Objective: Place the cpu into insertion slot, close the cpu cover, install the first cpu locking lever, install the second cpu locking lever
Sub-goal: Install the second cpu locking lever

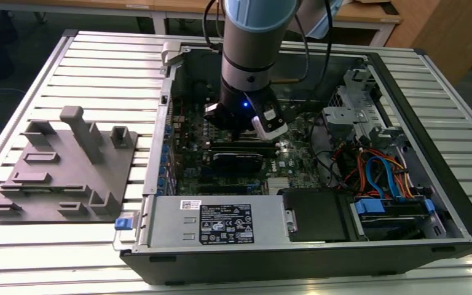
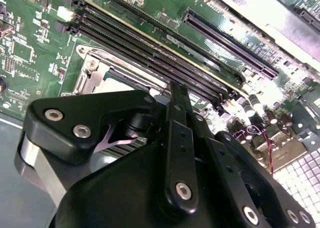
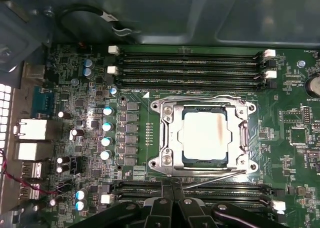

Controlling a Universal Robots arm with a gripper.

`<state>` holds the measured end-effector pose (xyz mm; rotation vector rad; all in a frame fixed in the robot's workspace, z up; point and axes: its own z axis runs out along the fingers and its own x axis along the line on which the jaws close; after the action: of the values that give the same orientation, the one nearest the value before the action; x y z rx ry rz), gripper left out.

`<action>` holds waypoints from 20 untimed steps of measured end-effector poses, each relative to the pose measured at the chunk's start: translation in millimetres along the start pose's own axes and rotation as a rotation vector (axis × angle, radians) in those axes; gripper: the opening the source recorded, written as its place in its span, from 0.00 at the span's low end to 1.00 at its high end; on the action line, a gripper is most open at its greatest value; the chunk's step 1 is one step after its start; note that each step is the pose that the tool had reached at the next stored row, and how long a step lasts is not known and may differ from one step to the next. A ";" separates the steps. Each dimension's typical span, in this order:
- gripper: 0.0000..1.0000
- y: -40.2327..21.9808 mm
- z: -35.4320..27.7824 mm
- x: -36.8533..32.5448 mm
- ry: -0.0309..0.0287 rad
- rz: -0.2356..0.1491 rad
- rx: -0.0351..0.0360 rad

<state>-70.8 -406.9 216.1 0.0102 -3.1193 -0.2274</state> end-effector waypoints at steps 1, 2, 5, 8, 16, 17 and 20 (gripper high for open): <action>0.10 -0.9 0.0 0.0 0.0009 0.000 -0.0042; 0.10 -1.7 0.2 0.1 0.0021 0.000 -0.0094; 0.10 -4.1 1.1 0.2 0.0051 0.001 -0.0181; 0.10 -6.1 2.2 1.0 0.0064 0.001 -0.0200; 0.10 -7.9 5.2 3.8 0.0093 0.001 -0.0258; 0.10 -8.0 5.8 4.3 0.0095 0.001 -0.0272; 0.10 -8.3 8.0 6.1 0.0101 0.001 -0.0327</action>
<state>-77.0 -413.9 207.1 0.0093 -3.1050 -0.2773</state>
